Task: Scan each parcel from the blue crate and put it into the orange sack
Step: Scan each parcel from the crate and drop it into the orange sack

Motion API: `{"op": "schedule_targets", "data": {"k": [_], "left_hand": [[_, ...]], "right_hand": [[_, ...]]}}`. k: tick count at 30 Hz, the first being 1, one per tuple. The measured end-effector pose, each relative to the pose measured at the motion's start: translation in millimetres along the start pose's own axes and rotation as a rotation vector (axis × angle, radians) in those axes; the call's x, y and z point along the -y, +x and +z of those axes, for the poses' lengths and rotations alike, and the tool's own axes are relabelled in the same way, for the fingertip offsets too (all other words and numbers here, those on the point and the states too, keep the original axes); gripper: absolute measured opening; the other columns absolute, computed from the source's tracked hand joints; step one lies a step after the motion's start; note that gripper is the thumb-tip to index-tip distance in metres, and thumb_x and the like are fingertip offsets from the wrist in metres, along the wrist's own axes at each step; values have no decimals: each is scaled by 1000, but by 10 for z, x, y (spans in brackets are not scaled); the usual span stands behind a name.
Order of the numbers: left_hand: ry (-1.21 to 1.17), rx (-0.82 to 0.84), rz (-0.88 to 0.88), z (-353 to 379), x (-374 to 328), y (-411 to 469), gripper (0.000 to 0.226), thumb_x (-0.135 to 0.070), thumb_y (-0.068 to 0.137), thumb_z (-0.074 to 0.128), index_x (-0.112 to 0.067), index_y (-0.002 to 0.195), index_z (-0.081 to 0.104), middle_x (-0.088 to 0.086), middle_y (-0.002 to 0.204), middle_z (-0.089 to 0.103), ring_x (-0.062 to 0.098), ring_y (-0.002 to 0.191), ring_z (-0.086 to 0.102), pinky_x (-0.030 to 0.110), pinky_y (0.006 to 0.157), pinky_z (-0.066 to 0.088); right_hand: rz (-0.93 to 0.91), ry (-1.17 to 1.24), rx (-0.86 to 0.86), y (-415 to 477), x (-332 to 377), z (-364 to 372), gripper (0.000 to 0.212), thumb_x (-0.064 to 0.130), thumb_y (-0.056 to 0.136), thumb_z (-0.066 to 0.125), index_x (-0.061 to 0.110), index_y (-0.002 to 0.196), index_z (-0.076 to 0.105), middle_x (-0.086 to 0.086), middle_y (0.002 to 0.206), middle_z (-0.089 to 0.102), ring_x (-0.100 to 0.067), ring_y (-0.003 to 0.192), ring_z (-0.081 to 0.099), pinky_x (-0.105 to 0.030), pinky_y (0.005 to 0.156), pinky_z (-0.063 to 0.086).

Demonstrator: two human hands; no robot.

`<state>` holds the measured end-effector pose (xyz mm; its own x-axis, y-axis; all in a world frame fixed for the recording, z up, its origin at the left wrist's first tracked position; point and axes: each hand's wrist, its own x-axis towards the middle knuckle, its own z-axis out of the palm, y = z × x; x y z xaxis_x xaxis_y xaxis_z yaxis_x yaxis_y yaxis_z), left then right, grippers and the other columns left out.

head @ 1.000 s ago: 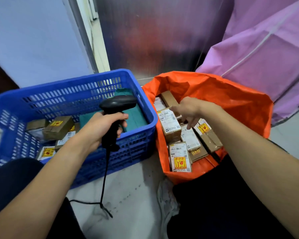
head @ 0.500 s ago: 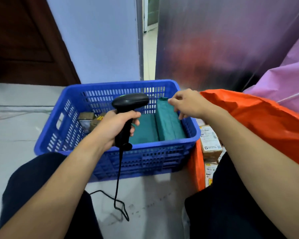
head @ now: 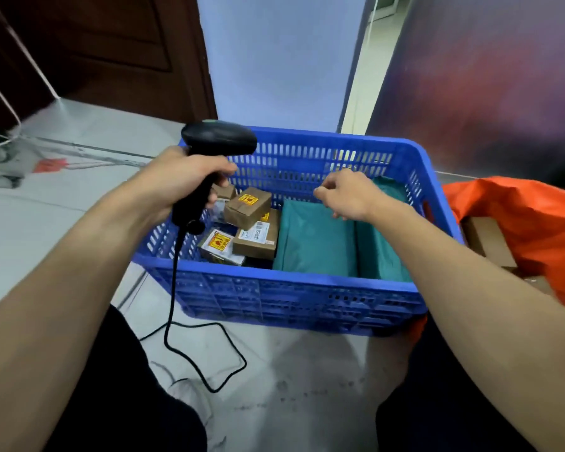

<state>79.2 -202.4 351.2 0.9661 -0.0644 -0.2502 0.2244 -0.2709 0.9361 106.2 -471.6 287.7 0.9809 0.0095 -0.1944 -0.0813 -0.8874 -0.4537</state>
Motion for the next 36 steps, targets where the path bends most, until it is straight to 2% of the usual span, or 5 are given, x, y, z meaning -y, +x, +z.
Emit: {"op": "schedule_targets", "data": {"k": [15,19,24,32,36], "left_hand": [[166,-2,-12,-431,179,511,22,-18,94,75,-11,75,66,-5,48,58,6,39,50,16,37,41],[173,-10,-44,-565,261,629,19,-22,92,76,-13,77,68,-2,57,64,9,43,53,18,39,43],[181,-58,-110,-660,350,754,18,-26,90,77,-13,81,69,-2,60,65,11,45,53,21,39,43],[223,-60,-135,-665,382,866,26,-34,87,77,-14,73,70,2,57,64,14,47,54,22,43,41],[201,-74,-132,-665,383,888,22,-31,89,77,-14,76,70,0,60,66,14,48,54,24,47,40]], "right_hand": [[80,-59,249,1226,309,1321,34,36,102,50,7,91,63,-11,95,66,-32,92,63,-36,78,48],[-3,-285,346,1435,436,1730,46,24,105,40,10,148,34,-25,142,44,-44,125,52,-46,100,42],[-335,-641,241,1676,570,2092,71,15,99,46,24,162,13,-21,166,11,-44,143,32,-54,114,34],[-336,-780,277,1827,754,2330,74,23,106,41,39,163,-2,-16,167,5,-49,138,31,-58,96,52],[-238,-863,189,1788,657,2455,59,25,107,39,19,161,15,-23,164,10,-56,135,38,-54,81,59]]}}
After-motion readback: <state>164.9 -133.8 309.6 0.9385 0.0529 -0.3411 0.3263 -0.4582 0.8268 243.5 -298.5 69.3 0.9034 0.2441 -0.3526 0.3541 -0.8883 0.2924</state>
